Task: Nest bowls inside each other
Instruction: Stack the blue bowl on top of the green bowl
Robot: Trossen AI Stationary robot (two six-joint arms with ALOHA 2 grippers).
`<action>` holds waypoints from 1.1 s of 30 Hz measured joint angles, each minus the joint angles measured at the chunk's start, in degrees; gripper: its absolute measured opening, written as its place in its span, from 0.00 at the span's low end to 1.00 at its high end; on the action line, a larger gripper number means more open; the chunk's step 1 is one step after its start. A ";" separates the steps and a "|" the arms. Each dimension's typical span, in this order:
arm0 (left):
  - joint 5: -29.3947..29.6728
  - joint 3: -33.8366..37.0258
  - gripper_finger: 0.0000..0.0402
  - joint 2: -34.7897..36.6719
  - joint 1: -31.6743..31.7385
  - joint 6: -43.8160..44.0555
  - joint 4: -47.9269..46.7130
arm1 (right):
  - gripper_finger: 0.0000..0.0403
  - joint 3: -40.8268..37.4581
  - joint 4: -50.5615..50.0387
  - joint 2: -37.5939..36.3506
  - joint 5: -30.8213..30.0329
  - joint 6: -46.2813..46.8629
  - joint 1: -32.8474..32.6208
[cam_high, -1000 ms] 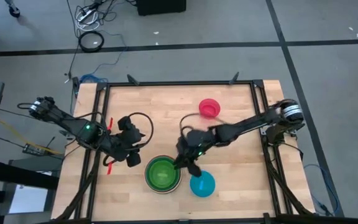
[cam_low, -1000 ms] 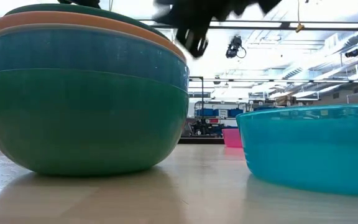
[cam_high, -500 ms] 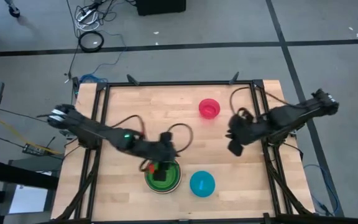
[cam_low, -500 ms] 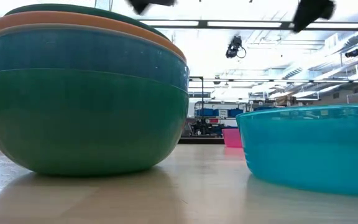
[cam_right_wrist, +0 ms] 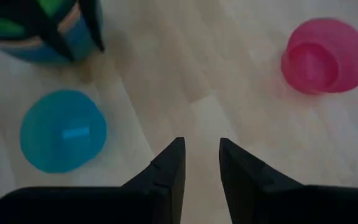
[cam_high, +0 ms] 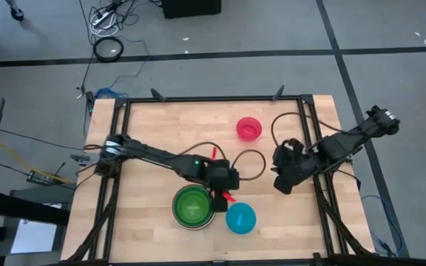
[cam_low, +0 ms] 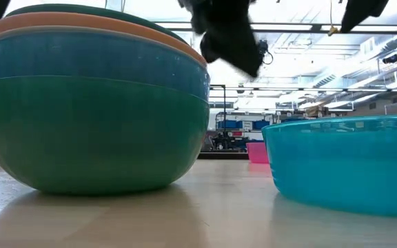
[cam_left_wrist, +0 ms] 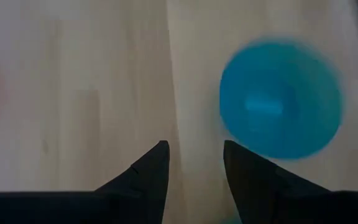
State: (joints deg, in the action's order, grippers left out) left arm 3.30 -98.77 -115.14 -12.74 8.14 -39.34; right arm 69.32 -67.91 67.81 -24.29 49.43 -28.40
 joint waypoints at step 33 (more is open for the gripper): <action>-9.60 -4.19 0.40 -10.87 -0.76 14.70 5.47 | 0.21 0.02 -1.76 4.26 0.78 -0.09 0.44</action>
State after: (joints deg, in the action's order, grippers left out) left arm -6.30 -102.96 -126.01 -13.50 22.84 -33.87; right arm 69.34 -69.67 72.07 -23.51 49.34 -27.97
